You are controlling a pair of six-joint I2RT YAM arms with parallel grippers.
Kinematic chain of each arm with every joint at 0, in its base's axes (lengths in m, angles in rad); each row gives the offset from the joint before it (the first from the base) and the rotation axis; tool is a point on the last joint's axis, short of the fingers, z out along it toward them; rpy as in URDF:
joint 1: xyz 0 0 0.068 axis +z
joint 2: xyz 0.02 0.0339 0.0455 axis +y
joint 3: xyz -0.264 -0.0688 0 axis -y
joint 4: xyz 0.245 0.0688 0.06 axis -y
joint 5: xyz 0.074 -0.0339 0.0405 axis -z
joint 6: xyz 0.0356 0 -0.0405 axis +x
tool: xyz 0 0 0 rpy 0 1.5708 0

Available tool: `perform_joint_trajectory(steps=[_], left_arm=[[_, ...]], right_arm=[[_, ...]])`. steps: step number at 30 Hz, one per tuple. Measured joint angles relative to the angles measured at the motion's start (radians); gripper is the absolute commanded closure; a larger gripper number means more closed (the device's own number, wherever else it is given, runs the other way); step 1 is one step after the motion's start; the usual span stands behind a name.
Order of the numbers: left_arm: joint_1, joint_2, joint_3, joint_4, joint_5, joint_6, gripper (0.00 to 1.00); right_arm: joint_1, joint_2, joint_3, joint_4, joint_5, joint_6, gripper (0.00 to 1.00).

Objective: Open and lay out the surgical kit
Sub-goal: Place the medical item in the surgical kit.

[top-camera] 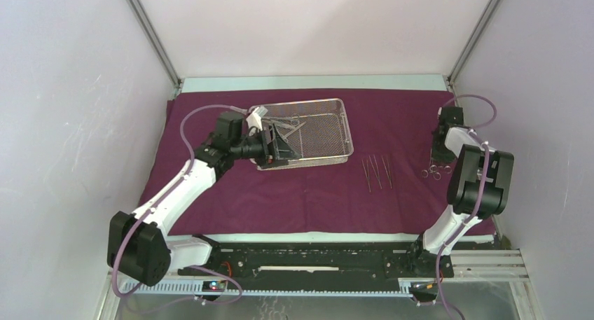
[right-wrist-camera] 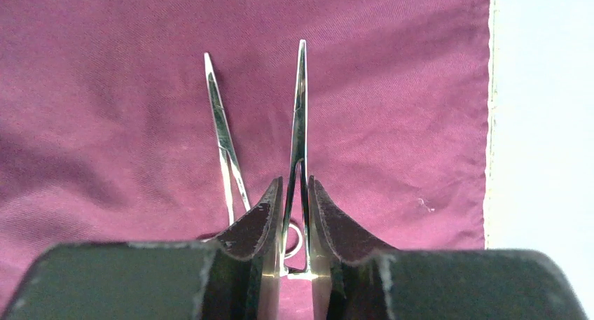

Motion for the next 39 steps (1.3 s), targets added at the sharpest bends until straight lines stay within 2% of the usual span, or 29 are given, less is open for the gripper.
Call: perform_joint_trajectory(steps=[15, 18, 22, 25, 32, 39], left_arm=[[0.011, 0.005, -0.006, 0.021, 0.019, -0.006, 0.25], [0.013, 0.011, -0.006, 0.021, 0.027, -0.007, 0.25], [0.02, 0.014, -0.006, 0.023, 0.03, -0.008, 0.25], [0.024, 0.018, -0.006, 0.027, 0.032, -0.01, 0.25], [0.03, 0.022, -0.008, 0.04, 0.035, -0.025, 0.25], [0.033, 0.022, -0.008, 0.053, 0.038, -0.032, 0.25]], right_arm=[[-0.037, 0.04, 0.042, -0.035, 0.013, -0.047, 0.72], [-0.041, 0.061, 0.043, -0.037, 0.021, -0.05, 0.66], [-0.047, 0.068, 0.052, -0.038, 0.036, -0.053, 0.5], [-0.06, 0.069, 0.057, -0.039, 0.042, -0.051, 0.46], [-0.067, 0.069, 0.069, -0.045, 0.049, -0.047, 0.49], [-0.052, 0.069, 0.124, -0.101, 0.041, 0.001, 0.46]])
